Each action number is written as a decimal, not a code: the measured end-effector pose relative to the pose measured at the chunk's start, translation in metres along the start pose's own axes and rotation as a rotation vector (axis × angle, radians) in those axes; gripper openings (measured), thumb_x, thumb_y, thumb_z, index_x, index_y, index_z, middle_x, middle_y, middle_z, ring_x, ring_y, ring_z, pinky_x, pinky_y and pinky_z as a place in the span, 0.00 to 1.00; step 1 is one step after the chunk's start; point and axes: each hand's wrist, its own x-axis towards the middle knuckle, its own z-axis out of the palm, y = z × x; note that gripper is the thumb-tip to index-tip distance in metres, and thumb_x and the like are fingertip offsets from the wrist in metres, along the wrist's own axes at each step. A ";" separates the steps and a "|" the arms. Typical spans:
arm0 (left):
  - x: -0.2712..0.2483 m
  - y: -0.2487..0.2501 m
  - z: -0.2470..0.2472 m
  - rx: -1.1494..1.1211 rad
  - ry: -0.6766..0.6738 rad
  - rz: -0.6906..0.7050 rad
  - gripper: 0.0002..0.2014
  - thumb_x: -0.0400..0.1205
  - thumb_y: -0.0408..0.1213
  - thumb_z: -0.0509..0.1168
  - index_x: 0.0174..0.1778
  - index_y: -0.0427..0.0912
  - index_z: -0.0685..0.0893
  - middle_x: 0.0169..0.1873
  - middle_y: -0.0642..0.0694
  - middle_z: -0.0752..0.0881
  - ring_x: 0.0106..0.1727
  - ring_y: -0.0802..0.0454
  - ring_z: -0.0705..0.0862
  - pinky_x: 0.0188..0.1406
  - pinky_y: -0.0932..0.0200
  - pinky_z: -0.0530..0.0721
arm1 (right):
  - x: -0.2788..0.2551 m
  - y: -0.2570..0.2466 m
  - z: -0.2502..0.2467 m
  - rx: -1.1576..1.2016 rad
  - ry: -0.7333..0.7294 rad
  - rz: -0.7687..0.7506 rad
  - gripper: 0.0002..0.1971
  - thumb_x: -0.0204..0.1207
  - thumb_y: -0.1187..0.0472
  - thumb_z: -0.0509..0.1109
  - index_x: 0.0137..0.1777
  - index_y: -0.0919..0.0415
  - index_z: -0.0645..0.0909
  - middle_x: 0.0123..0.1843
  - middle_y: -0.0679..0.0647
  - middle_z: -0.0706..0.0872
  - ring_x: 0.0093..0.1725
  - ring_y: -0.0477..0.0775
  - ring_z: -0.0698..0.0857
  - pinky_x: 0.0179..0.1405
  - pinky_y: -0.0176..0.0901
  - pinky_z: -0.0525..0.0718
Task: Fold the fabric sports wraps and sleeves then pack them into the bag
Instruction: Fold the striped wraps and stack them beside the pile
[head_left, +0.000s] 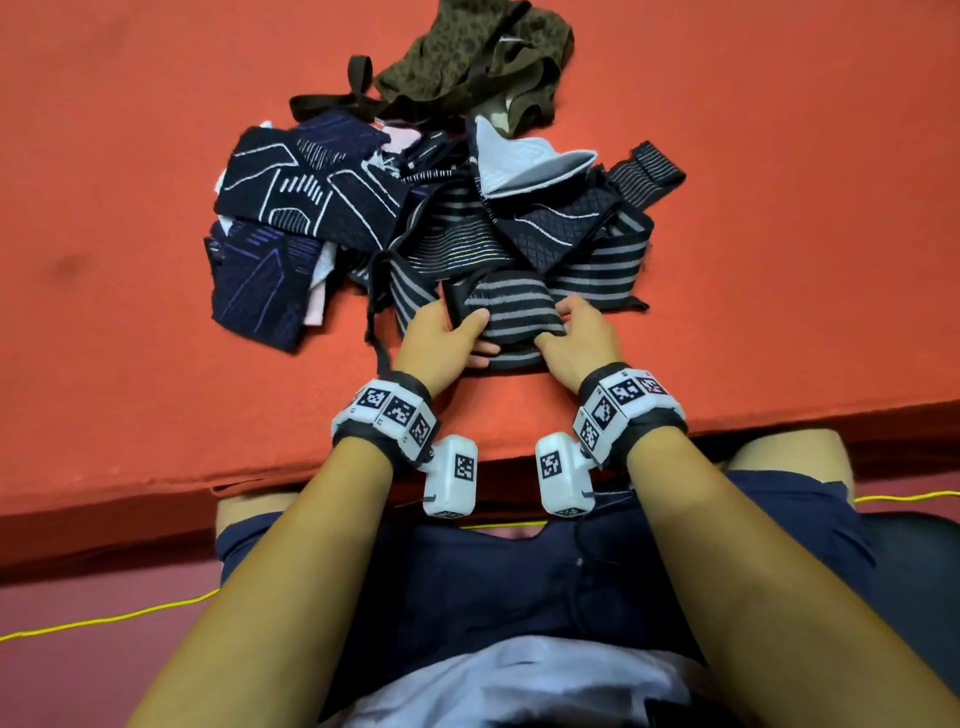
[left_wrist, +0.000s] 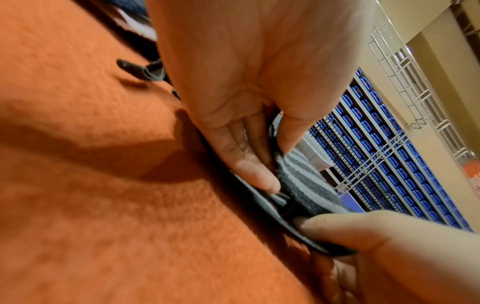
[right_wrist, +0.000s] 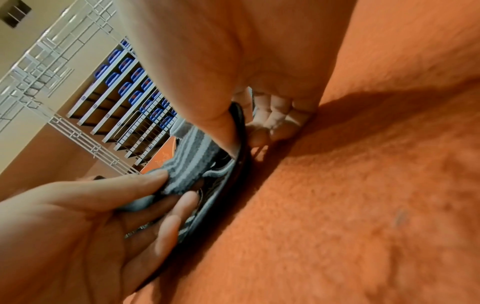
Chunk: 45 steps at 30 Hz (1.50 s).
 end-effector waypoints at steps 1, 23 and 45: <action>-0.002 0.000 -0.002 0.005 0.006 0.006 0.06 0.89 0.32 0.61 0.60 0.39 0.79 0.46 0.43 0.89 0.35 0.52 0.91 0.31 0.59 0.89 | -0.001 0.001 -0.001 0.003 0.009 0.006 0.16 0.77 0.62 0.70 0.65 0.57 0.78 0.55 0.54 0.86 0.54 0.55 0.83 0.49 0.37 0.71; -0.003 0.004 -0.020 0.428 0.055 0.085 0.13 0.85 0.43 0.67 0.63 0.44 0.86 0.57 0.50 0.89 0.60 0.52 0.85 0.67 0.55 0.79 | 0.002 0.007 -0.034 -0.007 0.040 0.053 0.24 0.73 0.69 0.67 0.69 0.55 0.72 0.55 0.58 0.85 0.52 0.58 0.81 0.47 0.41 0.72; 0.004 0.013 -0.032 0.394 0.261 0.058 0.05 0.78 0.42 0.70 0.43 0.46 0.89 0.36 0.59 0.88 0.43 0.59 0.86 0.43 0.67 0.80 | 0.000 -0.010 -0.035 -0.176 0.086 -0.023 0.26 0.75 0.68 0.63 0.73 0.49 0.79 0.68 0.61 0.80 0.66 0.64 0.79 0.63 0.46 0.77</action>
